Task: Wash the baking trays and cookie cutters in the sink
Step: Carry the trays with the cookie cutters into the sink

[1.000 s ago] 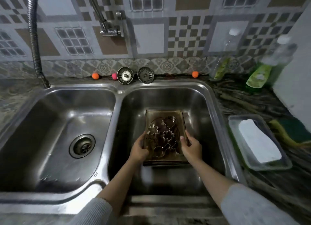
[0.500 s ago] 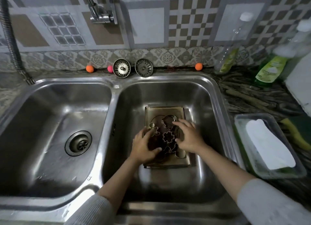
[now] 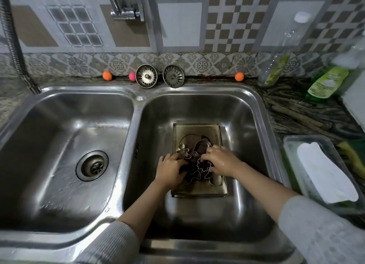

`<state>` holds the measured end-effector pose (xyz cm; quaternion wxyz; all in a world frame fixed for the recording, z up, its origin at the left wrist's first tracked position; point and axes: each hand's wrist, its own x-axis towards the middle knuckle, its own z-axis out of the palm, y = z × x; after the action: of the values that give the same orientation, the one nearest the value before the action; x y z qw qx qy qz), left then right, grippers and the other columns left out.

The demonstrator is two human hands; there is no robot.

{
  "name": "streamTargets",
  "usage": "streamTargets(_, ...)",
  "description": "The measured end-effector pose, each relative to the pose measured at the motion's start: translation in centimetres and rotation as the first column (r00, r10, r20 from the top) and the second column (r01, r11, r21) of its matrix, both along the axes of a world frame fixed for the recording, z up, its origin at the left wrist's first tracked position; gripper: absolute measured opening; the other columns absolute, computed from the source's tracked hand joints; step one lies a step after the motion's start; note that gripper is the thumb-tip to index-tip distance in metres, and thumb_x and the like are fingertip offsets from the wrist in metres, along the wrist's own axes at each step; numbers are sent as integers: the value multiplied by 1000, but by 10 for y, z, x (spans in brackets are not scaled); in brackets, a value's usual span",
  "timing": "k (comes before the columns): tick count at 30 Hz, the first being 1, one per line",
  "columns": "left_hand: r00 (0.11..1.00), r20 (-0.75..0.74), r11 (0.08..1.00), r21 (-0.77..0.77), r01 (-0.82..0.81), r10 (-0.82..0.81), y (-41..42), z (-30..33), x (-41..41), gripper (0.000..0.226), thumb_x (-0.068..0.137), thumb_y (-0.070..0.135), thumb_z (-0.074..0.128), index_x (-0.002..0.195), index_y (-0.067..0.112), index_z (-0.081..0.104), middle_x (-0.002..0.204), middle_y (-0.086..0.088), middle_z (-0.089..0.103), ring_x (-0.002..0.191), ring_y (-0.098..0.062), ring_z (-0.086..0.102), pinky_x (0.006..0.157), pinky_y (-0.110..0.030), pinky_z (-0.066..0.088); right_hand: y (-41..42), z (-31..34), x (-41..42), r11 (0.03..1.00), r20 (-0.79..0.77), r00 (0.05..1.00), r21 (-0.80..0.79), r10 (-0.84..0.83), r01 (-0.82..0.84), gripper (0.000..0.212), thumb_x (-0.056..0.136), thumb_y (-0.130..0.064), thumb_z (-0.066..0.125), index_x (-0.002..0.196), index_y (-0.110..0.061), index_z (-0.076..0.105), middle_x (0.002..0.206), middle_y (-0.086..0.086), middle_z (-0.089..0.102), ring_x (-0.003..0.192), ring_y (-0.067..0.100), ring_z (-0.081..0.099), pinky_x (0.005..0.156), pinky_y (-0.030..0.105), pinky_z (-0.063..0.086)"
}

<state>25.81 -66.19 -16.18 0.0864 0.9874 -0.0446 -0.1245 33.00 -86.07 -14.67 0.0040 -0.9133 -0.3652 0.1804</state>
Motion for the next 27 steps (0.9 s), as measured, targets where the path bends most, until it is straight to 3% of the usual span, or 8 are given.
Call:
streamTargets(2,999,31,1000,11,-9,9,0,0,0,40,90,39,52,130,38,54,135,7,50,125,-20,39,100,-36,30,-2,-1,-1,1000,2,1000,6,0,0,42,85,-29,65,125,-30,55,121,-1,51,118,19,42,97,33,34)
streamTargets(11,984,177,999,39,16,-23,-6,1,2,28,94,27,45,108,27,69,111,6,65,109,-23,49,81,-34,25,-9,-4,-10,1000,27,999,-2,27,-26,24,92,-19,48,109,-13,65,114,7,51,111,25,47,91,32,40)
streamTargets(13,981,192,1000,7,27,-27,-6,4,1,17,88,21,55,93,20,71,95,1,69,98,-27,56,75,-35,27,-10,-3,-12,1000,28,1000,19,6,-6,25,93,-17,46,108,-10,65,111,8,52,107,26,50,86,32,42)
streamTargets(15,983,179,999,6,34,-35,-4,7,-1,6,70,14,73,71,18,68,70,2,68,75,-27,61,64,-35,33,-10,0,-14,999,37,999,39,-12,11,26,93,-17,45,107,-8,65,109,9,53,104,27,51,82,32,42)
streamTargets(17,977,205,998,26,50,-54,-2,4,-2,22,53,12,83,59,22,64,58,6,63,60,-21,59,54,-33,38,-11,4,-16,997,50,998,72,-29,26,26,93,-17,45,106,-7,66,108,10,53,102,27,52,81,31,42)
streamTargets(19,967,246,998,8,60,-60,-1,8,-5,23,51,12,83,59,23,64,56,8,62,58,-18,58,54,-31,39,-13,12,-18,993,62,997,110,-43,36,26,93,-18,46,106,-9,67,107,10,54,102,26,53,78,30,42)
streamTargets(23,932,351,995,-11,99,-89,1,22,-19,7,61,20,67,59,25,64,56,11,61,59,-15,57,66,-28,21,-21,33,-33,984,71,994,165,-82,69,24,92,-21,50,103,-13,69,103,7,54,99,23,54,73,30,43)
streamTargets(27,915,377,988,-9,156,-141,-2,37,-45,13,67,24,57,54,27,61,52,13,56,58,-10,54,63,-29,6,-31,53,-68,987,-8,994,119,-106,106,18,91,-21,54,100,-15,69,102,2,54,93,17,54,68,25,41)
